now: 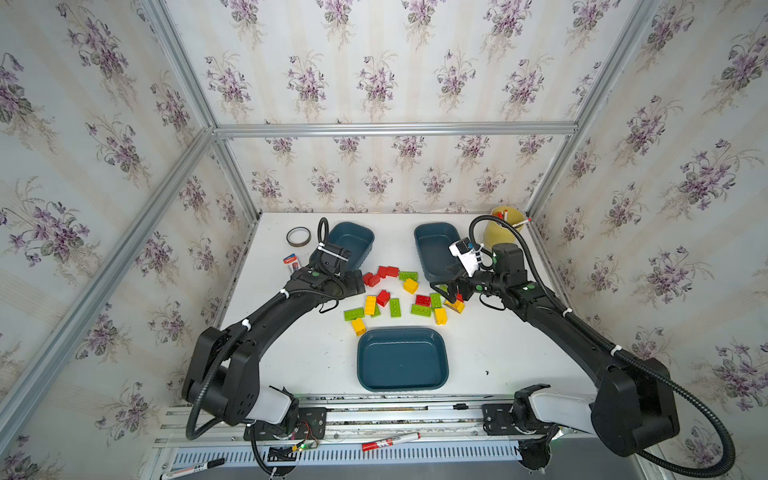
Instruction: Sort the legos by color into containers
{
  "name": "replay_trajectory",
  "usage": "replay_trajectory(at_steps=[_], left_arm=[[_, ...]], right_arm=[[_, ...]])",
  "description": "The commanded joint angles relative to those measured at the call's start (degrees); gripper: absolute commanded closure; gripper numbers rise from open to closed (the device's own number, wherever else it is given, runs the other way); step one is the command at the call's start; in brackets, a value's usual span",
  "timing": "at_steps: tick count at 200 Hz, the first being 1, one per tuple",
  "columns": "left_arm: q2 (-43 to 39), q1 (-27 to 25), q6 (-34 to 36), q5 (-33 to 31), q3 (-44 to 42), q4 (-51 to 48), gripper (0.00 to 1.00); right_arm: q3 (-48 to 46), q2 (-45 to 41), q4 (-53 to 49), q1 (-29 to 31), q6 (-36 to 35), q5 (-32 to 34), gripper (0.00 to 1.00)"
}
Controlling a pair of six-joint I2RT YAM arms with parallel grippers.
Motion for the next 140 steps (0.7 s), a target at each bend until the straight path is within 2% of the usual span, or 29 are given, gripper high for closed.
replay_trajectory(at_steps=[1, 32, 53, 114, 125, 140], left_arm=[[3.25, -1.30, -2.56, -3.93, 1.64, -1.36, 0.08], [8.44, -2.79, -3.53, -6.95, 4.34, -1.35, 0.13], [11.27, -3.21, -3.81, -9.20, 6.00, -1.38, 0.22], [18.82, -4.02, -5.12, -11.76, 8.45, -0.79, 0.28], [19.57, -4.11, -5.14, -12.08, 8.35, 0.03, 0.33], [20.62, -4.11, -5.30, -12.82, 8.35, 1.27, 0.35]], right_arm=[[0.46, 0.33, 0.82, 0.20, 0.50, -1.45, 0.00], [0.09, 0.39, 0.66, 0.46, 0.59, -1.68, 0.00], [-0.37, 0.28, 0.55, 0.55, 0.50, -1.76, 0.00], [-1.34, -0.33, 0.37, 0.55, 0.24, -1.28, 0.00], [-1.54, -0.50, 0.16, 0.55, 0.15, -1.17, 0.00], [-1.88, -0.60, 0.20, 0.55, 0.15, -0.93, 0.00]])
